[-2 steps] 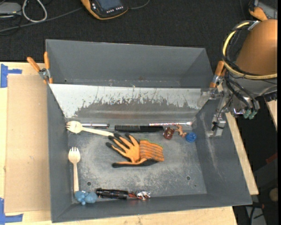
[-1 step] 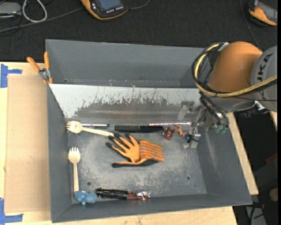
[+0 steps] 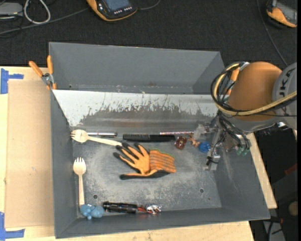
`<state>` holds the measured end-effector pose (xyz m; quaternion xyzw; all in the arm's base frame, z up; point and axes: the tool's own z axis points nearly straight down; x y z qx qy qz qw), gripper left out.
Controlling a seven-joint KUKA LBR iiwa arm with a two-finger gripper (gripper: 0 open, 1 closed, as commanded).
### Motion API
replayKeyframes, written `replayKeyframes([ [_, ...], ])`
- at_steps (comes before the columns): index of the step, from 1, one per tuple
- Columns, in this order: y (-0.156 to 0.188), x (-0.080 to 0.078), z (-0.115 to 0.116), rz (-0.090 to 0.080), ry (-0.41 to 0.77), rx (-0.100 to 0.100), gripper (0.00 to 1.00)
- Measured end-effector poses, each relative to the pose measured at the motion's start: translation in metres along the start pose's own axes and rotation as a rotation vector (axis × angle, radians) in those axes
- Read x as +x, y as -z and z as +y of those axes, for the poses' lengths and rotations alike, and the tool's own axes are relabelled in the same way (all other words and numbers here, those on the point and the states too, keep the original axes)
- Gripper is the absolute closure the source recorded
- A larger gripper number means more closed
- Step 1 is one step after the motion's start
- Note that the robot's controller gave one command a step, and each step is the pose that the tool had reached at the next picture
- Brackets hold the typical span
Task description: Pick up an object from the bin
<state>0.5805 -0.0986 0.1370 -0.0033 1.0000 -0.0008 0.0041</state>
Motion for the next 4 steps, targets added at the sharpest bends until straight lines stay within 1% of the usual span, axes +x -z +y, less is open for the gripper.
replayKeyframes([
  [1, -0.005, -0.010, 0.055, 0.004, -0.006, -0.003, 0.00],
  [2, 0.011, -0.029, 0.076, 0.004, -0.027, -0.003, 0.00],
  [3, -0.025, -0.038, 0.141, 0.005, 0.037, -0.004, 0.00],
  [4, -0.045, -0.038, 0.152, 0.003, 0.045, -0.003, 0.00],
])
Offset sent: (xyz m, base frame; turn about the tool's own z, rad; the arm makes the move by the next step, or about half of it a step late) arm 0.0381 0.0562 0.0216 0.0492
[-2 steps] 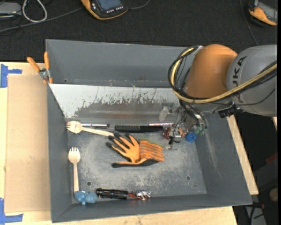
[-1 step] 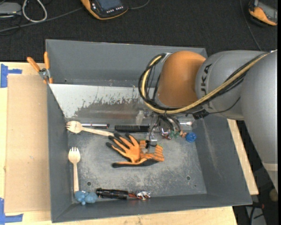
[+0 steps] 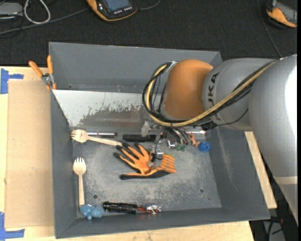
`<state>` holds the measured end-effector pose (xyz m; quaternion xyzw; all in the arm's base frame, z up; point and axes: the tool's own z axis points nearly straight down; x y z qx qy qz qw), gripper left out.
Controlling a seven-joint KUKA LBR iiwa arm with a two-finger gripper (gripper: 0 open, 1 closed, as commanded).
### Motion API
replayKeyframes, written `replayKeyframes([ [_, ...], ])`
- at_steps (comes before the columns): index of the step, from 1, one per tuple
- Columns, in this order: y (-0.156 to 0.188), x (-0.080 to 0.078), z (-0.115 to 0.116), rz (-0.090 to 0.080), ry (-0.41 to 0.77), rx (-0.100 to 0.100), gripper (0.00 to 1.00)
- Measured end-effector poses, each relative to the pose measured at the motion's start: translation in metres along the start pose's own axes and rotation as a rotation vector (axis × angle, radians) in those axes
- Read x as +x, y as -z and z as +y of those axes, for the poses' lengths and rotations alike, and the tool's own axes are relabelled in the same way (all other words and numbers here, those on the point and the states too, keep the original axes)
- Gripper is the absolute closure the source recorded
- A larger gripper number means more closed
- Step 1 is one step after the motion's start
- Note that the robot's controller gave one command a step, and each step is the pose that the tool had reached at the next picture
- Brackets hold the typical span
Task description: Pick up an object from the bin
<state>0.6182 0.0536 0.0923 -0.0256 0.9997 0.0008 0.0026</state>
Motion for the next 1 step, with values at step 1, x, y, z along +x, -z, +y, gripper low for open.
replayKeyframes([
  [1, -0.0126, 0.0136, 0.0012, 0.002, -0.037, -0.001, 0.00],
])
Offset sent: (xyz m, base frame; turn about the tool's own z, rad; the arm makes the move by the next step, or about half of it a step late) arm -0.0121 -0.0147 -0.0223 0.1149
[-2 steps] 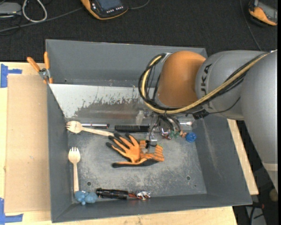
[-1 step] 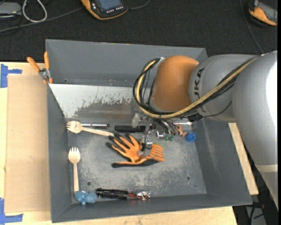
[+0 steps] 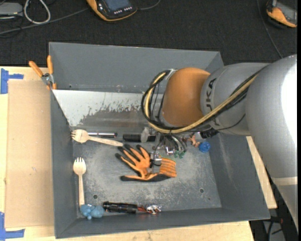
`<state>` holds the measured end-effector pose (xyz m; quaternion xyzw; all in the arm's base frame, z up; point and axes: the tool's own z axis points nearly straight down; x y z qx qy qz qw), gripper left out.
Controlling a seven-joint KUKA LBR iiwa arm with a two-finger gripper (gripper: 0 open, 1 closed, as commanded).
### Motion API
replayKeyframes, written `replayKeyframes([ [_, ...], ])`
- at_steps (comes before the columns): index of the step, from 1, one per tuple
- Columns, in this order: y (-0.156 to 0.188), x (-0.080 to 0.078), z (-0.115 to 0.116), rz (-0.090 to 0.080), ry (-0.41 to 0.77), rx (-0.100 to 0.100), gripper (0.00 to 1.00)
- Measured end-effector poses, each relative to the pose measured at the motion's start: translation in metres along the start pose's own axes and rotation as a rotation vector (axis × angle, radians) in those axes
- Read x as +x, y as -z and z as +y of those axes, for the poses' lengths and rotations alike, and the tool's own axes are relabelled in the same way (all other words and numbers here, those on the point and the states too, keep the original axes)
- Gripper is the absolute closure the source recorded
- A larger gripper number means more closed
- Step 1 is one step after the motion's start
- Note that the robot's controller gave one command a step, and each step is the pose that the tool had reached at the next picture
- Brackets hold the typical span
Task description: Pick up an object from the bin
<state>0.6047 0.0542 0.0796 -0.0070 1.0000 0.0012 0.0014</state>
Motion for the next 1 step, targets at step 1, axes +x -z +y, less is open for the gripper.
replayKeyframes([
  [1, -0.0060, 0.0004, -0.0025, 0.000, -0.043, 0.000, 0.00],
])
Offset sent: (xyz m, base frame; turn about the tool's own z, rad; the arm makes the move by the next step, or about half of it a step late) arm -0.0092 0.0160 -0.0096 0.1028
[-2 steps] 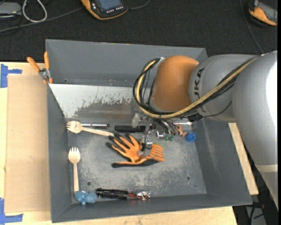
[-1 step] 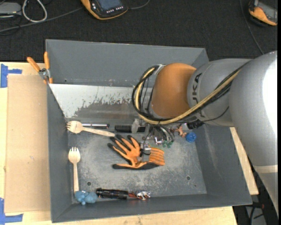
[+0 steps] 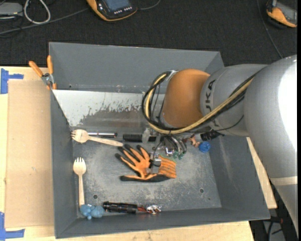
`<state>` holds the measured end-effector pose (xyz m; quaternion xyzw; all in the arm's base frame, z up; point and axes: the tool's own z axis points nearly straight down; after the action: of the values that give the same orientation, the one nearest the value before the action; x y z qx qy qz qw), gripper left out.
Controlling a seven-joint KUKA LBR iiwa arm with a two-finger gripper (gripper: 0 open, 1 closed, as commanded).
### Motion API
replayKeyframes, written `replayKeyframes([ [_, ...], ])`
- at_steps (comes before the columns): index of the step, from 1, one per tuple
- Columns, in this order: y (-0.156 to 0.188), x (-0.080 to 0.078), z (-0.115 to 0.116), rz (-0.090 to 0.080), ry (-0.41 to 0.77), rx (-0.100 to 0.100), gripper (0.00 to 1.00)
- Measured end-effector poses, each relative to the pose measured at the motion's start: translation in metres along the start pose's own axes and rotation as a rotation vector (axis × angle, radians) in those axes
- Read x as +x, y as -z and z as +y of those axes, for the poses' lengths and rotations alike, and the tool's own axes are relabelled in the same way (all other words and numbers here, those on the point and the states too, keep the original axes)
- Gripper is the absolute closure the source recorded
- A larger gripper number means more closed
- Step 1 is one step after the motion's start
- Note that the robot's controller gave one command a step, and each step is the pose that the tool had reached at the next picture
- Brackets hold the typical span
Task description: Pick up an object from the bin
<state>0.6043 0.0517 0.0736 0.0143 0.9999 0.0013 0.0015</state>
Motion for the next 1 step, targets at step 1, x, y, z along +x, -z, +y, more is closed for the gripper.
replayKeyframes([
  [1, -0.0034, 0.0074, 0.0144, 0.003, -0.053, -0.002, 0.00],
])
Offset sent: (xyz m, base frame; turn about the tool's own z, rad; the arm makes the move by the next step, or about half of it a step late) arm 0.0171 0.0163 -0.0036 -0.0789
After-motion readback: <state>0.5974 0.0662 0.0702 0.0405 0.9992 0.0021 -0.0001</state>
